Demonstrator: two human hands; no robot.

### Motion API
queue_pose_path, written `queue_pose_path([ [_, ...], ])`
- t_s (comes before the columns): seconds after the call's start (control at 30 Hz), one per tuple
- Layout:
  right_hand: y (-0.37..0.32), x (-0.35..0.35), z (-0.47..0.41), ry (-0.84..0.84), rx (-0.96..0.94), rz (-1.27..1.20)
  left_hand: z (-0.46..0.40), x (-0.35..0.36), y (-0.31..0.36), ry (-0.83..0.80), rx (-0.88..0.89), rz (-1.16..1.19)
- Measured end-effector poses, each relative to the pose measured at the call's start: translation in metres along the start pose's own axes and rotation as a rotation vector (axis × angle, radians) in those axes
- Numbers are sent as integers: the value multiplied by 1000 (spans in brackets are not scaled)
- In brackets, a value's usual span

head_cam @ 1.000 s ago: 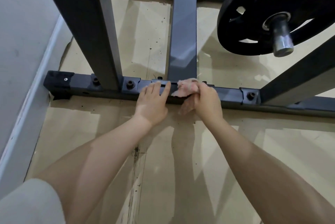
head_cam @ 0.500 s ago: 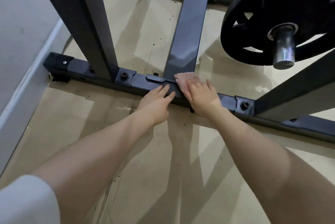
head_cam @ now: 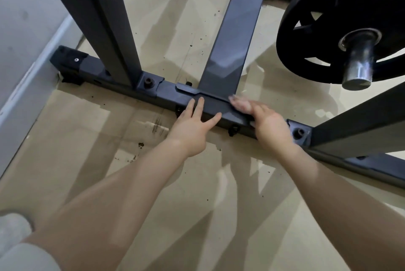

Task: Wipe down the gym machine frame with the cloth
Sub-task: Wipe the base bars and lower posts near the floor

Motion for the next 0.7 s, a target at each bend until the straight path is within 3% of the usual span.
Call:
queue_pose_path([
  [0.1,33,-6,24,47,247,171,-1,4,5,-3,-26,-6],
  [0.23,-5,14,-3,84,201,21,-1,7,12,21,-72,-31],
  [0.37,13,10,18,102,65,332,5,13,20,42,-120,-91],
  [0.47,22,9,39,137,121,327,9,17,26,37,-160,-135],
  [0.57,-12,24,49,103,-96,268,5,13,24,45,-187,-97],
  [0.7,-39,25,34,223,-471,345,3,9,16,33,-221,33],
])
Point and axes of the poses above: each hand's wrist, its own z-axis away from the middle knuckle, its own x-axis out of the palm, y = z × x, the point moved 5 cm from there along -z, towards the middle knuckle, and after that the axes turned 9 degrees about z, right-handed, at the moved point
